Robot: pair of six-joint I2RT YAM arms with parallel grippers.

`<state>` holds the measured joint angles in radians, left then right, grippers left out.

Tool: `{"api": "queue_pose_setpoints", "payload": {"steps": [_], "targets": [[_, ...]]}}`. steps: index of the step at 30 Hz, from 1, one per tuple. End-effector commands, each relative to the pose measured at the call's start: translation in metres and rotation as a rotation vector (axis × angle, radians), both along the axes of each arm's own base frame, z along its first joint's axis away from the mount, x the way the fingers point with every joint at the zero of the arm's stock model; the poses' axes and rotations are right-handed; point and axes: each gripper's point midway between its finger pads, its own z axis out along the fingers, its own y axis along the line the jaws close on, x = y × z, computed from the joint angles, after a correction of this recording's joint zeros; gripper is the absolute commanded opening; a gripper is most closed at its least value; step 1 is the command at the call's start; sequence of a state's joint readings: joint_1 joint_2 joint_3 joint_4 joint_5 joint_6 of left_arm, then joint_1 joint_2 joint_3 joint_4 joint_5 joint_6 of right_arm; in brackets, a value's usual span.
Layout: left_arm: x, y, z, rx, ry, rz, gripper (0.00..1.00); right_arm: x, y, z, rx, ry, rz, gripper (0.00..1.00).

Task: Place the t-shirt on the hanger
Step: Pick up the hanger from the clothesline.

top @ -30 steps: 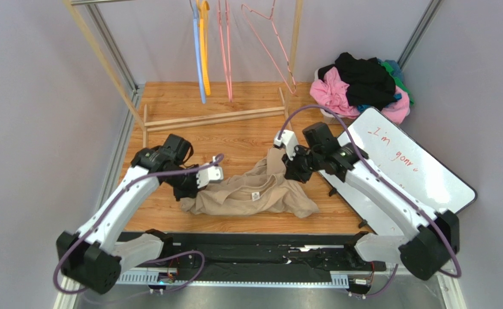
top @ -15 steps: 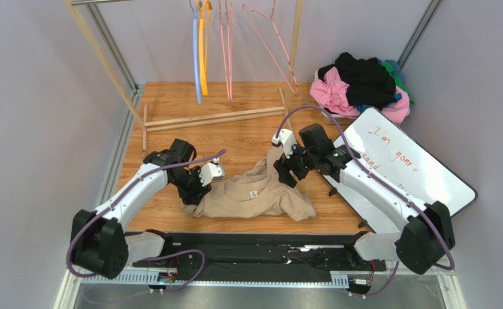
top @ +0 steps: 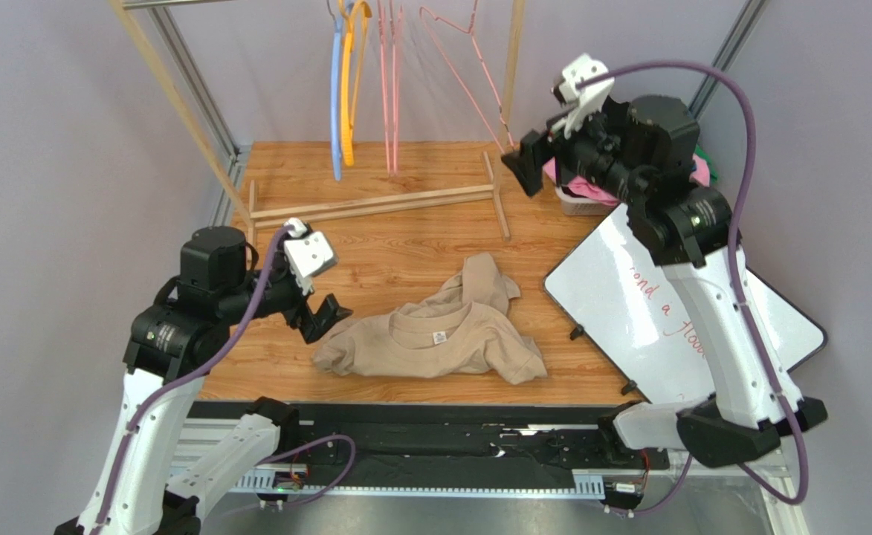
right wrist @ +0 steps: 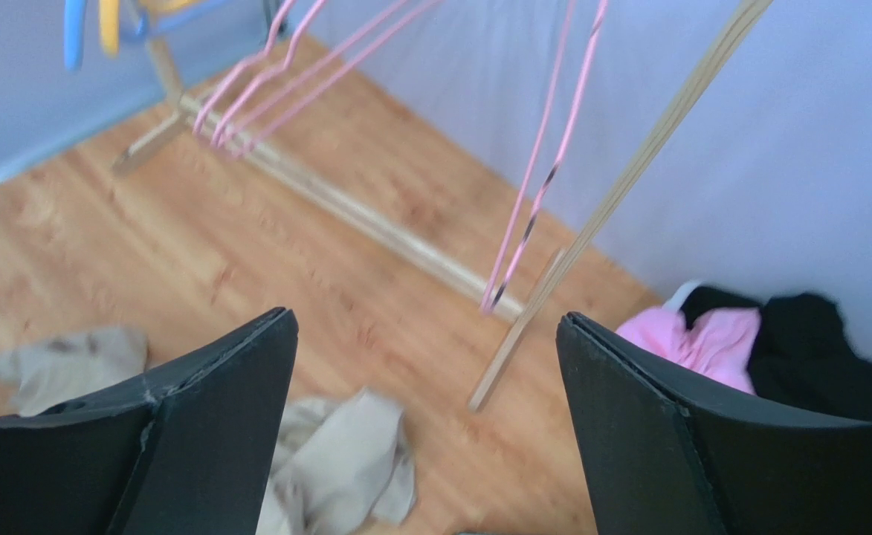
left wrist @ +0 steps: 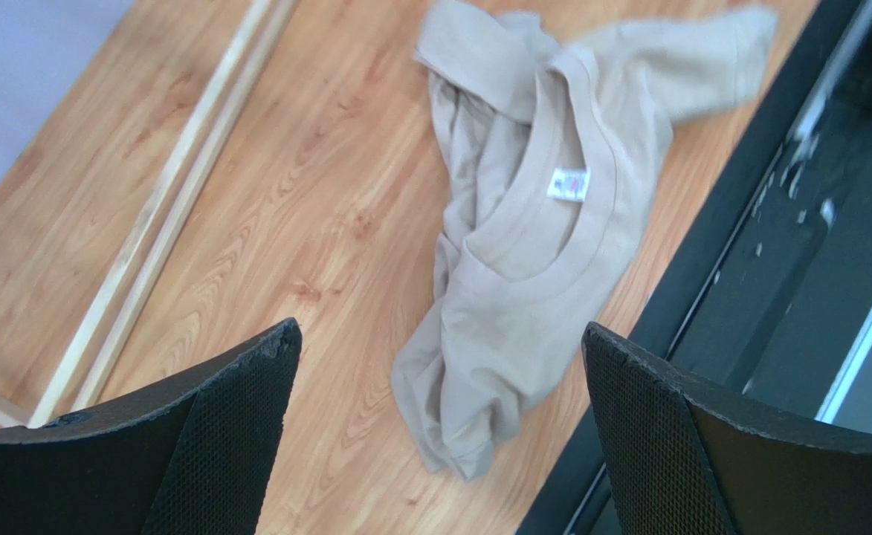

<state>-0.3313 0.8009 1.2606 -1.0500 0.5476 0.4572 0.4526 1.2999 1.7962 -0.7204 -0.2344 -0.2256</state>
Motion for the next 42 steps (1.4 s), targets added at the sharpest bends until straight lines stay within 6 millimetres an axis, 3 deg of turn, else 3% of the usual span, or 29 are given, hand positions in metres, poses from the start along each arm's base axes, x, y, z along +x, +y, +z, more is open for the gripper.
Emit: {"api": "queue_pose_setpoints", "payload": {"steps": [1,2,3,5,7,12,15,16,19,20,22,23,24,29,38,42], "targets": [[0.022,0.006,0.032,-0.119,0.062,0.229,0.99,0.058,0.005,0.025,0.061,-0.031,-0.133,0.89],[0.030,0.012,0.033,-0.105,0.058,0.288,0.99,0.081,0.007,0.011,0.033,-0.011,-0.168,0.90],[0.034,0.015,0.036,-0.115,0.063,0.324,0.99,0.087,0.007,0.026,0.045,-0.049,-0.182,0.90],[0.042,0.023,0.041,-0.120,0.038,0.394,0.99,0.115,0.011,0.015,0.017,-0.049,-0.220,0.92],[0.043,0.025,0.041,-0.115,0.034,0.404,0.99,0.129,0.012,0.023,0.022,-0.079,-0.242,0.92],[0.038,0.024,0.032,-0.094,0.064,0.383,0.99,0.165,0.026,0.005,0.012,-0.079,-0.247,0.91],[0.039,0.026,0.027,-0.085,0.068,0.397,0.99,0.179,0.032,-0.007,0.005,-0.080,-0.248,0.85],[0.041,0.028,0.025,-0.077,0.067,0.411,0.99,0.185,0.034,-0.015,-0.001,-0.068,-0.248,0.75],[0.043,0.032,0.023,-0.068,0.057,0.436,0.99,0.189,0.040,-0.022,0.005,-0.061,-0.223,0.52],[0.044,0.034,0.023,-0.067,0.055,0.445,0.99,0.190,0.041,-0.023,0.006,-0.062,-0.220,0.35],[0.044,0.035,0.020,-0.062,0.057,0.450,0.99,0.191,0.040,-0.016,0.016,-0.088,-0.227,0.21],[0.046,0.035,0.021,-0.063,0.054,0.455,0.99,0.190,0.036,-0.010,0.022,-0.104,-0.244,0.05],[0.047,0.035,0.020,-0.059,0.054,0.455,0.99,0.190,0.034,-0.003,0.031,-0.124,-0.253,0.00],[0.051,0.038,0.015,-0.039,0.054,0.471,0.99,0.178,0.021,0.032,0.086,-0.201,-0.267,0.00],[0.052,0.036,0.014,-0.043,0.057,0.467,0.99,0.177,0.017,0.041,0.103,-0.254,-0.262,0.00],[0.050,0.037,0.015,-0.044,0.052,0.465,0.99,0.158,0.018,0.042,0.122,-0.240,-0.222,0.00]]}}
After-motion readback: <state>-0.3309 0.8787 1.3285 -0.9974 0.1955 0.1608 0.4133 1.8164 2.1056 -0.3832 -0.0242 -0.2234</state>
